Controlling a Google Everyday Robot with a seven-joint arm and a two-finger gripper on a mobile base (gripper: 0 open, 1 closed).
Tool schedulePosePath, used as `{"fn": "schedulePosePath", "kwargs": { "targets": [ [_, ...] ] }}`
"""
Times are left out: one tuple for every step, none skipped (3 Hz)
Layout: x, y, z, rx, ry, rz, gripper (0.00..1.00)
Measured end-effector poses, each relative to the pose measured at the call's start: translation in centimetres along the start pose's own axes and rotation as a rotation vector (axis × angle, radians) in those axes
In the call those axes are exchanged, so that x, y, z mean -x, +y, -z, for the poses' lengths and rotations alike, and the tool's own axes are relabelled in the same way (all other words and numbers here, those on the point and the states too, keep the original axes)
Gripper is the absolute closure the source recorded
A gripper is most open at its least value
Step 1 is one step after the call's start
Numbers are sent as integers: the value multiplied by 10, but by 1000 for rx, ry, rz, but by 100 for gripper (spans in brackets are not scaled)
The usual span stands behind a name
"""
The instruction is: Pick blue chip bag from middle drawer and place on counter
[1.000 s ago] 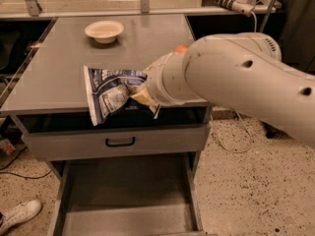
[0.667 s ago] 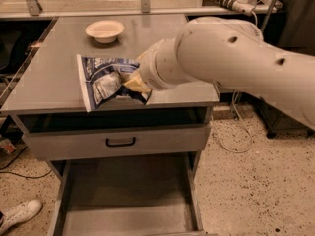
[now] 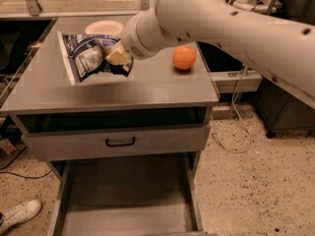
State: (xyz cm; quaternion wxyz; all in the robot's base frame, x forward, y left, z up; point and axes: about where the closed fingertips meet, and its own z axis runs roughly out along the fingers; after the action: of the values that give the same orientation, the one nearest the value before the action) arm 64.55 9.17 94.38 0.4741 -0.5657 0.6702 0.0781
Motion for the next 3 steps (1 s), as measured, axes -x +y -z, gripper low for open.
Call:
{"fn": "schedulePosePath", "kwargs": {
  "targets": [
    [10,-8,-30,62,-18,11,100],
    [12,-4,-60,136,-17,13,100],
    [11,10,-82,209,-11,15,100]
  ]
}}
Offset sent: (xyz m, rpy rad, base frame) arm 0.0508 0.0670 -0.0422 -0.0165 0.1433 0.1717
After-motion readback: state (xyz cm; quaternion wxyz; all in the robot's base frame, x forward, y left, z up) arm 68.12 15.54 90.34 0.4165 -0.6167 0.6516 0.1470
